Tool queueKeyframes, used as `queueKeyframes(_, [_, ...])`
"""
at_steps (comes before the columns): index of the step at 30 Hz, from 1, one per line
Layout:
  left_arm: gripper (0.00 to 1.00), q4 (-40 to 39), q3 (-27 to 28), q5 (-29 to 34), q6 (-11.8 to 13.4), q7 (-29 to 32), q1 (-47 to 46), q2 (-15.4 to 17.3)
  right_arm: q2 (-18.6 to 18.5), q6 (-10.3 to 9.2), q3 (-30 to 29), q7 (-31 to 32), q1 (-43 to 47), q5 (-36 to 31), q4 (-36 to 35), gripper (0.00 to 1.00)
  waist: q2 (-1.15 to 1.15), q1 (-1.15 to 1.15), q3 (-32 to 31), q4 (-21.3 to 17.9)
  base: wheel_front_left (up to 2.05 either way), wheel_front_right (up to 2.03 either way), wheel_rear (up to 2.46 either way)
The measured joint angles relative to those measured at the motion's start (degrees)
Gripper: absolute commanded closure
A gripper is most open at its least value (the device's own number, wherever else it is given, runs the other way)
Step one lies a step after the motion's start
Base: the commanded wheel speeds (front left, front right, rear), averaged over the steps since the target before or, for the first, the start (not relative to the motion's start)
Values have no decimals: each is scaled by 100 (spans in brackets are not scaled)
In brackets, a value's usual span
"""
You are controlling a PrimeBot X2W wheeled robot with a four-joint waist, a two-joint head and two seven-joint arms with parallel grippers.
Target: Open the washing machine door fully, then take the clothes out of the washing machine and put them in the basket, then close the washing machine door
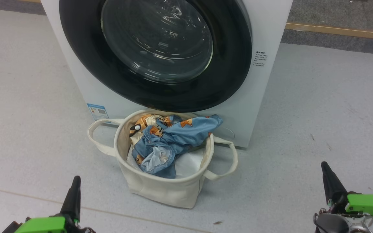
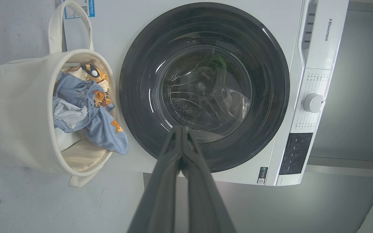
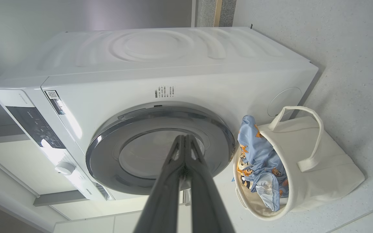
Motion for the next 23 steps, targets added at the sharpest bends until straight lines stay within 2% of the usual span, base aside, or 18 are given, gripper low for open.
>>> queueKeyframes(23, [100,0,0,0,0,0,0,-1,0,0,0,0,0,0,-1,100,0,0,0,0,0,0,0])
